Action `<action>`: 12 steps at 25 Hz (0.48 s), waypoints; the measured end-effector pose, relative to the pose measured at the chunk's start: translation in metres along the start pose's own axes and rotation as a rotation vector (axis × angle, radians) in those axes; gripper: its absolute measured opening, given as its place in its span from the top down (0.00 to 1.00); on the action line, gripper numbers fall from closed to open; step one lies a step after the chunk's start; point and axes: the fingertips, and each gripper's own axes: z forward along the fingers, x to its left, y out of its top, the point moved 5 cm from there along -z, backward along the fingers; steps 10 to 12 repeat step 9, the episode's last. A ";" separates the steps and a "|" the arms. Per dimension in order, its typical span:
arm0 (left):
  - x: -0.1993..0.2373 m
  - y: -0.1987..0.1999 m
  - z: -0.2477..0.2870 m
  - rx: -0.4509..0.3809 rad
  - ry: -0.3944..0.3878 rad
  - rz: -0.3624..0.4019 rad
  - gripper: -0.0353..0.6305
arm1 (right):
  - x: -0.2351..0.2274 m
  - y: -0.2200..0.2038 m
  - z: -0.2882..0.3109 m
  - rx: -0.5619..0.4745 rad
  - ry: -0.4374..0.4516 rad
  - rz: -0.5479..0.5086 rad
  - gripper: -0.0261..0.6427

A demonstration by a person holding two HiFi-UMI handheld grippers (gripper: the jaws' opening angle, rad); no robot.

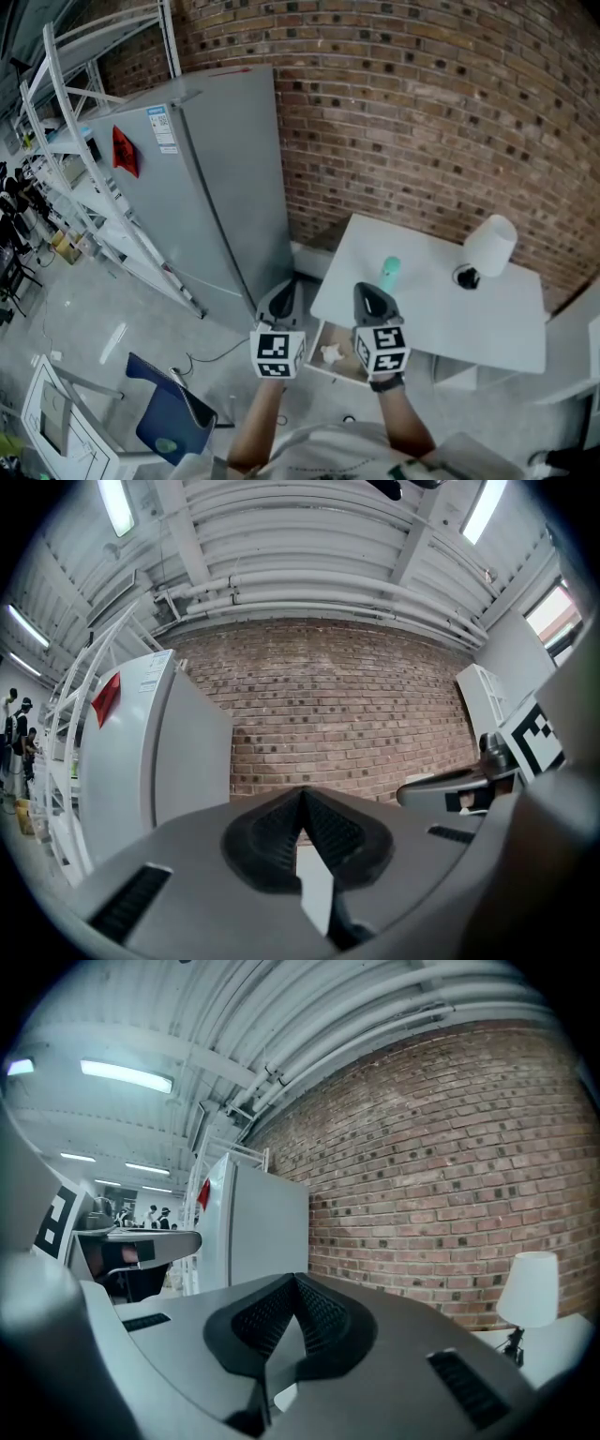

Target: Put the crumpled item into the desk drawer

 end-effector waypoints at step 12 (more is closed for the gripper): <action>-0.005 0.001 0.001 -0.008 -0.021 -0.002 0.96 | -0.006 -0.001 -0.002 -0.009 -0.011 0.018 0.96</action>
